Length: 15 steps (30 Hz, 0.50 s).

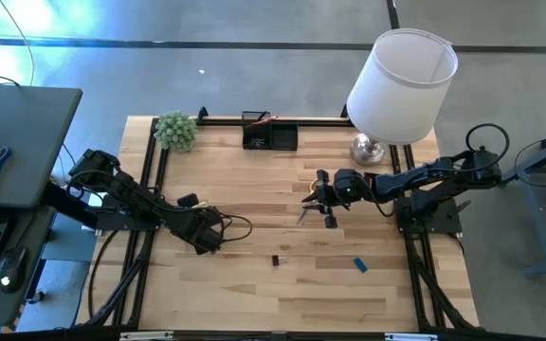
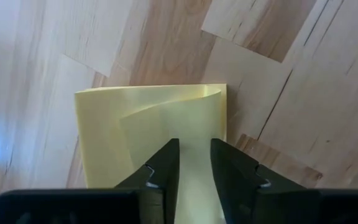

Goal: Pick and place office supplies into organizer
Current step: Put the sticky notes into the right slot of the desk organizer

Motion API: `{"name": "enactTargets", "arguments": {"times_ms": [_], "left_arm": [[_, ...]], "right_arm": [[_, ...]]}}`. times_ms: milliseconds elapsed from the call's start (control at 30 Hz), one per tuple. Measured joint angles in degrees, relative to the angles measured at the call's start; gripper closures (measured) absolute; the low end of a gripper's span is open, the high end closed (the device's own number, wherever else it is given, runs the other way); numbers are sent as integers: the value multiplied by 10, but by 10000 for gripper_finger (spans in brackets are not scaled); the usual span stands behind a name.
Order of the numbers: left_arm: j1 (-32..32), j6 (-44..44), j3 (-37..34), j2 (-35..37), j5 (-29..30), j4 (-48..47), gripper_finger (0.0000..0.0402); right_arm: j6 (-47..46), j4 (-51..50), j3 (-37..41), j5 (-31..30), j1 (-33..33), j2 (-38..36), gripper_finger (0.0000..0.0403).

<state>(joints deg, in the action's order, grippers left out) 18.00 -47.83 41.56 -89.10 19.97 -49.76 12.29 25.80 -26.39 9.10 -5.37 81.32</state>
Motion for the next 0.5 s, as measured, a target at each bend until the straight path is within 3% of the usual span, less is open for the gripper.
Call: {"name": "enactTargets", "arguments": {"times_ms": [267,500], "left_arm": [[0,14,1,1,-14,2,303],[1,175,28,2,-164,186,320]], "right_arm": [[2,0,0,0,0,0,325],[4,1,0,13,0,0,325]]}}
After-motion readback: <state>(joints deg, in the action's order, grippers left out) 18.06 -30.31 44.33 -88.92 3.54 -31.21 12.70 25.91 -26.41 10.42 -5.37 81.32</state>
